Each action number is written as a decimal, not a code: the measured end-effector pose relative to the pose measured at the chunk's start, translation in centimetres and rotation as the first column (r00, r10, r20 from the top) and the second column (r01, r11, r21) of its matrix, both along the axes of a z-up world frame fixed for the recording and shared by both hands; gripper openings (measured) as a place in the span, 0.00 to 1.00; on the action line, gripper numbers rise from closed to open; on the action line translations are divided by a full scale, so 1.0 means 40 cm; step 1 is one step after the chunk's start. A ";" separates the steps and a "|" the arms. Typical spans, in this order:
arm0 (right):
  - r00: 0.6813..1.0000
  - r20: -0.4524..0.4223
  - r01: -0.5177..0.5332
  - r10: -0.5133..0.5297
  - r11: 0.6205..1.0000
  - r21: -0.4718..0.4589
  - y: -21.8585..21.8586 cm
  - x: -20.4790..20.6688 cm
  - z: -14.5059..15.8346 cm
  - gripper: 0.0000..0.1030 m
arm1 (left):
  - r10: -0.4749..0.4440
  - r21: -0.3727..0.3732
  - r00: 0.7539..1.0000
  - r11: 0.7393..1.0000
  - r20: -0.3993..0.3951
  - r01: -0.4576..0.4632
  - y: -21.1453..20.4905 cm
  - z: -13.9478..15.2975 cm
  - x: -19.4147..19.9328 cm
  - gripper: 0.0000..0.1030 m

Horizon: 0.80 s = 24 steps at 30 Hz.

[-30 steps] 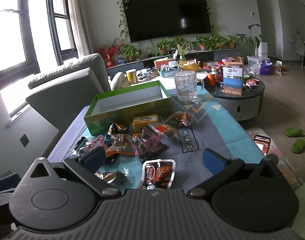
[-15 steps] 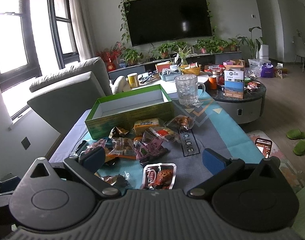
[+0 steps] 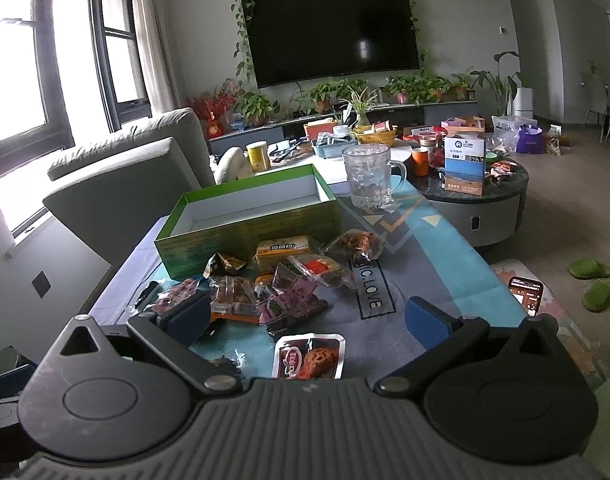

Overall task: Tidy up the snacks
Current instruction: 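Grasp the yellow-wrapped cake bar with the right tool while the left tool grasps the tan paper stick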

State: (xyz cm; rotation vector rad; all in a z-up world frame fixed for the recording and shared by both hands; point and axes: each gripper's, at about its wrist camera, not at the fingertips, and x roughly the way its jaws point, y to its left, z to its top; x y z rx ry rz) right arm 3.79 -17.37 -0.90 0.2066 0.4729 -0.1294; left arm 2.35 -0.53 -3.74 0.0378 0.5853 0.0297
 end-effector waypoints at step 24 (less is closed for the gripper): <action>0.990 -0.007 -0.142 0.141 0.989 -0.030 -0.046 0.228 -0.042 0.45 | -0.072 -0.091 0.942 0.995 -0.328 0.045 -0.072 -0.111 0.267 0.71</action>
